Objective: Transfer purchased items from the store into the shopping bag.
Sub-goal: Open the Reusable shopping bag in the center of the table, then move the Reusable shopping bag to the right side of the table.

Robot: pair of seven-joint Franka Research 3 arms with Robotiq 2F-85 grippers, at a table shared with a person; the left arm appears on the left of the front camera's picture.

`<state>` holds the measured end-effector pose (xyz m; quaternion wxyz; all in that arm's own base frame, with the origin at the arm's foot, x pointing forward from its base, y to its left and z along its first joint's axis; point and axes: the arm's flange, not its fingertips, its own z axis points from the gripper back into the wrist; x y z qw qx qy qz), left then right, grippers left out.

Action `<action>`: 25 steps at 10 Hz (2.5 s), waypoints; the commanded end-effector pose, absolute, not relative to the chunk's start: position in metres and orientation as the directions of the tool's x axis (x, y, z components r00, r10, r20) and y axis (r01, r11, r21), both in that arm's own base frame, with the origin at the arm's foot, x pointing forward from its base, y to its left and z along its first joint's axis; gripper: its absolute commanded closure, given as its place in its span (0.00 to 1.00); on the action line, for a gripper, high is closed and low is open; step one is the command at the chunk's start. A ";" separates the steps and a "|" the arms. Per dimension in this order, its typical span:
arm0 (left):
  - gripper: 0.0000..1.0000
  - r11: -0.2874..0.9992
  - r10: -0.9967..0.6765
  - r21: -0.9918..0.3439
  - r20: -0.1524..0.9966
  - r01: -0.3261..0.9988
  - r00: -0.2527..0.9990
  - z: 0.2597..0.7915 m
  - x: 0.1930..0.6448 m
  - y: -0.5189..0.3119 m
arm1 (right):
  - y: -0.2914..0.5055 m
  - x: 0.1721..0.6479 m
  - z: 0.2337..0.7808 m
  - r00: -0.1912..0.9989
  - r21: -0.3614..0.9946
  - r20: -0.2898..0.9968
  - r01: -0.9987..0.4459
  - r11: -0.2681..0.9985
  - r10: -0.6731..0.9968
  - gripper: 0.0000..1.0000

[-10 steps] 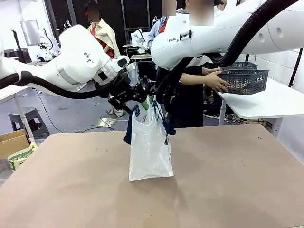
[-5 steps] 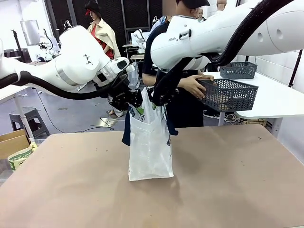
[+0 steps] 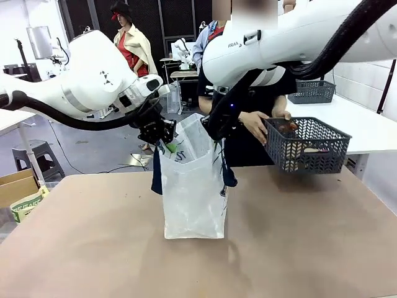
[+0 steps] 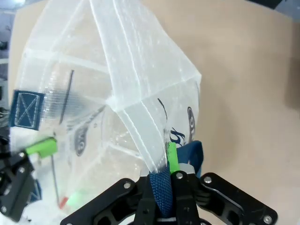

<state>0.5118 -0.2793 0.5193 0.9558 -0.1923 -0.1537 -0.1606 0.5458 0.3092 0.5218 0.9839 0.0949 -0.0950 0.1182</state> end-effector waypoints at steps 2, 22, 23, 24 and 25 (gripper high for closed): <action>1.00 0.925 -0.211 -0.229 0.358 0.304 0.910 0.529 0.492 -0.270 | 0.290 0.520 0.529 0.968 0.063 0.174 -0.194 0.979 0.181 1.00; 1.00 0.959 -0.130 -0.212 0.257 0.187 0.958 0.518 0.482 -0.278 | 0.227 0.536 0.528 0.799 -0.056 0.096 -0.591 0.805 0.593 1.00; 1.00 0.959 -0.130 -0.212 0.257 0.187 0.958 0.518 0.482 -0.278 | 0.229 0.530 0.537 0.833 -0.040 0.144 -0.534 0.845 0.533 1.00; 1.00 0.959 -0.130 -0.212 0.257 0.187 0.958 0.518 0.482 -0.278 | 0.229 0.530 0.537 0.833 -0.040 0.144 -0.534 0.845 0.533 1.00; 1.00 0.959 -0.130 -0.212 0.257 0.187 0.958 0.518 0.482 -0.278 | 0.229 0.530 0.537 0.833 -0.040 0.144 -0.534 0.845 0.533 1.00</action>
